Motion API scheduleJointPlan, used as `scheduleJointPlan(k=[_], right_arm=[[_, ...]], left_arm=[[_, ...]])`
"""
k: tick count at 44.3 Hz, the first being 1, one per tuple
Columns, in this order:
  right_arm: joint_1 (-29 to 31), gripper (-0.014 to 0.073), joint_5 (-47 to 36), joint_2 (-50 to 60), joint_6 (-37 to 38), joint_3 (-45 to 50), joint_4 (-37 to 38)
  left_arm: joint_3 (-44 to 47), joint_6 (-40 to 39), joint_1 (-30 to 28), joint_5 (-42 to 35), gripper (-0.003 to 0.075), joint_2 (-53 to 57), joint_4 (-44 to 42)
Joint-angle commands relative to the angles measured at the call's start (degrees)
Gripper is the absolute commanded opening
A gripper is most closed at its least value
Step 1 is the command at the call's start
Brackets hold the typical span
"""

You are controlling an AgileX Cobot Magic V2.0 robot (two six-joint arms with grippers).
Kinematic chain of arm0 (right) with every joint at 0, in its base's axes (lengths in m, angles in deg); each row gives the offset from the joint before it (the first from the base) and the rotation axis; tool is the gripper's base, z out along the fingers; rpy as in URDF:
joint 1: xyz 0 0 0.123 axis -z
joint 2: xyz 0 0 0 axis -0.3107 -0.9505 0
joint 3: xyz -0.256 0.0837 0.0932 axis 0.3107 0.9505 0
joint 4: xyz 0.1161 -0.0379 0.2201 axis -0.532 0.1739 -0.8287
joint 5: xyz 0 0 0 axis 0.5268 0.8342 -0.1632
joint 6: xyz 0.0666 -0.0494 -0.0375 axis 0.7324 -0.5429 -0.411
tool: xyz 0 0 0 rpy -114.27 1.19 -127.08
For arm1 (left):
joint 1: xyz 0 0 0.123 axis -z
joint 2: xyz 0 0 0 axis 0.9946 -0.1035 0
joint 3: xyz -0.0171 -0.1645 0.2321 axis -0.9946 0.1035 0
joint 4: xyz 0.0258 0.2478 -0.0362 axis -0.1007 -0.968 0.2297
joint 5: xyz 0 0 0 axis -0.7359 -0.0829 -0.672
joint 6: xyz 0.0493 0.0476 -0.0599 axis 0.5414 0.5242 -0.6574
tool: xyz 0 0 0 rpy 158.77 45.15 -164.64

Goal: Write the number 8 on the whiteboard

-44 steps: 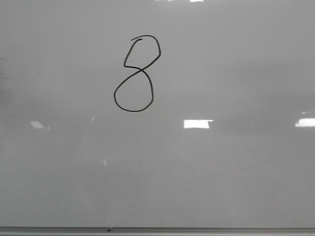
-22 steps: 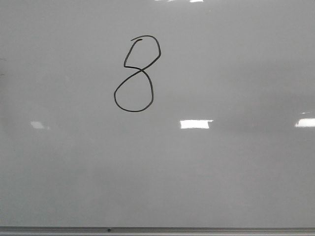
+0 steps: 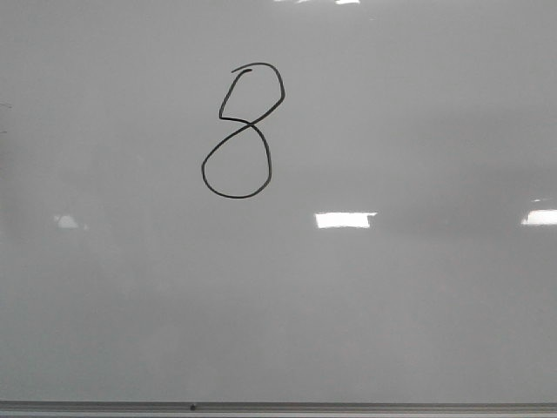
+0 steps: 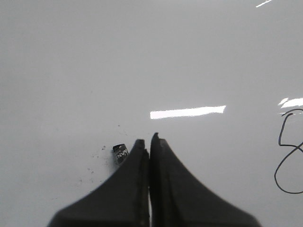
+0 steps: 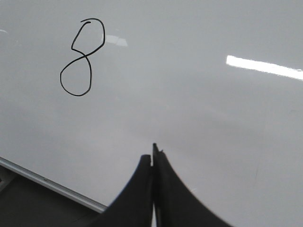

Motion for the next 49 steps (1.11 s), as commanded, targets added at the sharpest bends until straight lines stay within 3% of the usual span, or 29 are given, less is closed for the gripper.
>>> scheduleJointPlan(k=[1,27,29,36,49], right_arm=[[0.5,-0.0067,-4.0,-0.1,-0.1,-1.6,-1.0],[0.5,-0.0067,-4.0,-0.1,-0.1,-1.6,-1.0],[0.5,-0.0067,-4.0,-0.1,-0.1,-1.6,-1.0],[0.5,-0.0067,-4.0,-0.1,-0.1,-1.6,-1.0],[0.5,-0.0067,-4.0,-0.1,-0.1,-1.6,-1.0]], left_arm=[[-1.6,0.0,0.5,-3.8,-0.0019,-0.2,0.6],[-1.3,-0.3,0.5,-4.0,-0.0019,-0.2,-0.2],[-0.8,-2.3,0.5,-4.0,-0.0019,0.4,-4.4],[3.2,-21.8,0.5,-4.0,-0.0019,5.2,-21.9],[16.6,-22.4,0.5,-4.0,-0.0019,17.9,-22.0]])
